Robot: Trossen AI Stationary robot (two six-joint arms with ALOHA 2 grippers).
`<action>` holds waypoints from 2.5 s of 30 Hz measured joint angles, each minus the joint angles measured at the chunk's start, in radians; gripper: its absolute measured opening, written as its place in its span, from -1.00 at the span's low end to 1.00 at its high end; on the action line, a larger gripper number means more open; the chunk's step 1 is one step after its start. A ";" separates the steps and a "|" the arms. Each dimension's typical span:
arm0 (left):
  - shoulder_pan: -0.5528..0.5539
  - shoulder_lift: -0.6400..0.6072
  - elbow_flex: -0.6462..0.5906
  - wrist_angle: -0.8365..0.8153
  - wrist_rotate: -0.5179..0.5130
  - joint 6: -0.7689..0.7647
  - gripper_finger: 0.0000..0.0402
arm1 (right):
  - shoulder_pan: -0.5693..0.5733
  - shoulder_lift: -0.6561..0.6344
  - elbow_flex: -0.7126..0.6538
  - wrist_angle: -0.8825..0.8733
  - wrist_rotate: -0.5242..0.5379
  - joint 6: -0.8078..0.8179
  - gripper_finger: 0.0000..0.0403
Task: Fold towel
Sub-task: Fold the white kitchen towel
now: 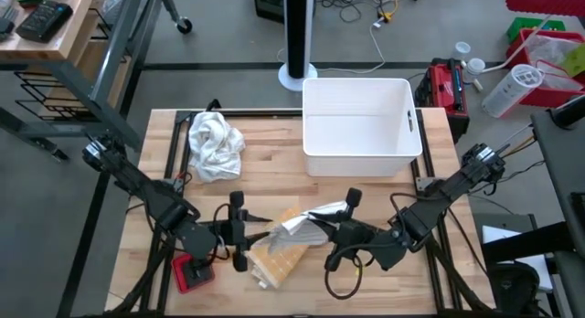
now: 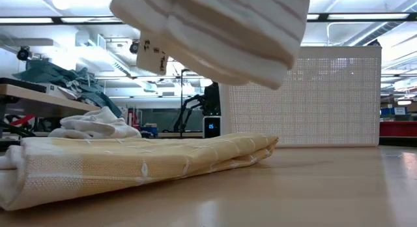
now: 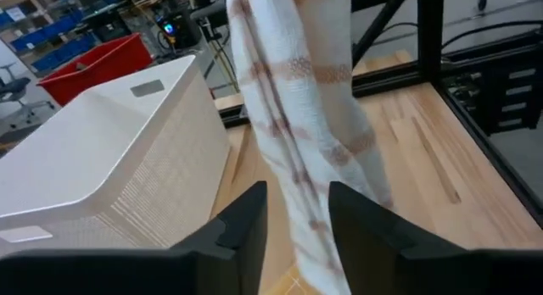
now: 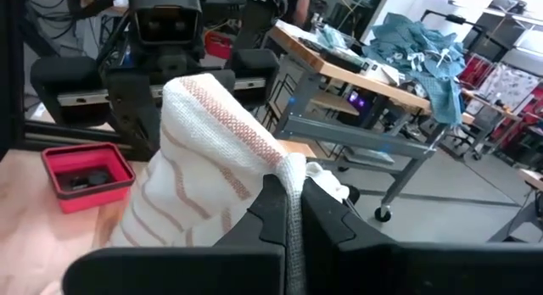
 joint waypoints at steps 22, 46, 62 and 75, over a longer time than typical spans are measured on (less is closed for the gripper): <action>0.057 0.048 0.000 -0.183 0.246 -0.230 -0.16 | -0.002 0.000 0.000 -0.011 -0.003 0.010 -0.99; 0.053 0.176 0.741 -0.705 -0.094 0.126 -1.00 | 0.014 -0.122 -0.001 -0.321 -0.135 0.317 -0.34; 0.130 0.598 1.286 -1.122 0.038 0.035 -1.00 | 0.007 -0.024 -0.002 -0.068 -0.166 0.052 0.03; 0.134 0.599 1.245 -1.049 0.058 -0.066 -1.00 | -0.031 0.015 -0.001 -0.007 -0.176 0.071 0.19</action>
